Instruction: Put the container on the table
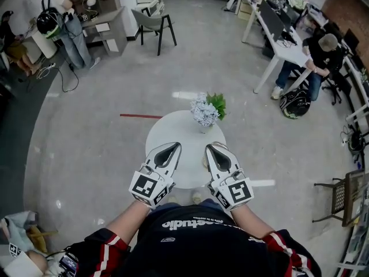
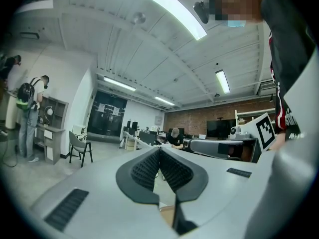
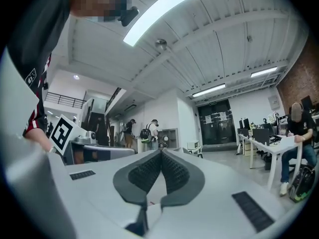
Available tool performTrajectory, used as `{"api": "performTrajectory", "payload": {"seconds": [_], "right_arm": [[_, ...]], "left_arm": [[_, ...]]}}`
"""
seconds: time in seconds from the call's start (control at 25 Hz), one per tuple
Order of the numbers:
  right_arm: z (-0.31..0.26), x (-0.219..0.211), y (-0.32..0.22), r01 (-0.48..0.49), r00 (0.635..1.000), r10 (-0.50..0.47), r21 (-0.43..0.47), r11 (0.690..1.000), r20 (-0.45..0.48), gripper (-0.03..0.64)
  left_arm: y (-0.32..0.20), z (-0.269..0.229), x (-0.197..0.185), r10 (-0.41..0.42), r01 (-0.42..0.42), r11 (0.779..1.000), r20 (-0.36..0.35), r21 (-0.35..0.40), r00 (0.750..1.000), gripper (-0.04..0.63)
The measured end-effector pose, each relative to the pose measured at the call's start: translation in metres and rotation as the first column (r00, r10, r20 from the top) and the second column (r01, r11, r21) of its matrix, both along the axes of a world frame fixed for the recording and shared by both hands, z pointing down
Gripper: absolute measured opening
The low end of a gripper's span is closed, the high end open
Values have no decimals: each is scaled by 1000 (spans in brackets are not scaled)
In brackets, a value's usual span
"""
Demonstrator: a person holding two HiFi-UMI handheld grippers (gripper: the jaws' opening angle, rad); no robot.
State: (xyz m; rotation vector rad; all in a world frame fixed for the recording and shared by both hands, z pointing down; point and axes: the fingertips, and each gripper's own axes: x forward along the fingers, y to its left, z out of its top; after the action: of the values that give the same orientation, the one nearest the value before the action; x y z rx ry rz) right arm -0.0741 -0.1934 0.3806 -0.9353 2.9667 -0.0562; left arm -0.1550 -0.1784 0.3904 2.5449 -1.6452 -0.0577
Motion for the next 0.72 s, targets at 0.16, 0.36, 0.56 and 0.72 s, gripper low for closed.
{"api": "performTrajectory", "payload": {"seconds": [0.16, 0.36, 0.56, 0.72], "right_arm": [[1, -3, 0, 3, 1000, -3, -19, 1000, -3, 15], [-2, -8, 0, 12, 1000, -12, -19, 1000, -7, 14], [-7, -9, 2, 21, 1000, -20, -19, 1000, 3, 14], [-7, -9, 3, 25, 1000, -25, -17, 1000, 3, 14]], "left_arm": [[0, -2, -3, -8, 8, 1000, 0, 4, 1000, 23], [2, -7, -4, -7, 7, 1000, 1, 10, 1000, 23], [4, -8, -5, -7, 7, 1000, 1, 15, 1000, 23], [4, -8, -3, 1, -1, 1000, 3, 16, 1000, 23]]}}
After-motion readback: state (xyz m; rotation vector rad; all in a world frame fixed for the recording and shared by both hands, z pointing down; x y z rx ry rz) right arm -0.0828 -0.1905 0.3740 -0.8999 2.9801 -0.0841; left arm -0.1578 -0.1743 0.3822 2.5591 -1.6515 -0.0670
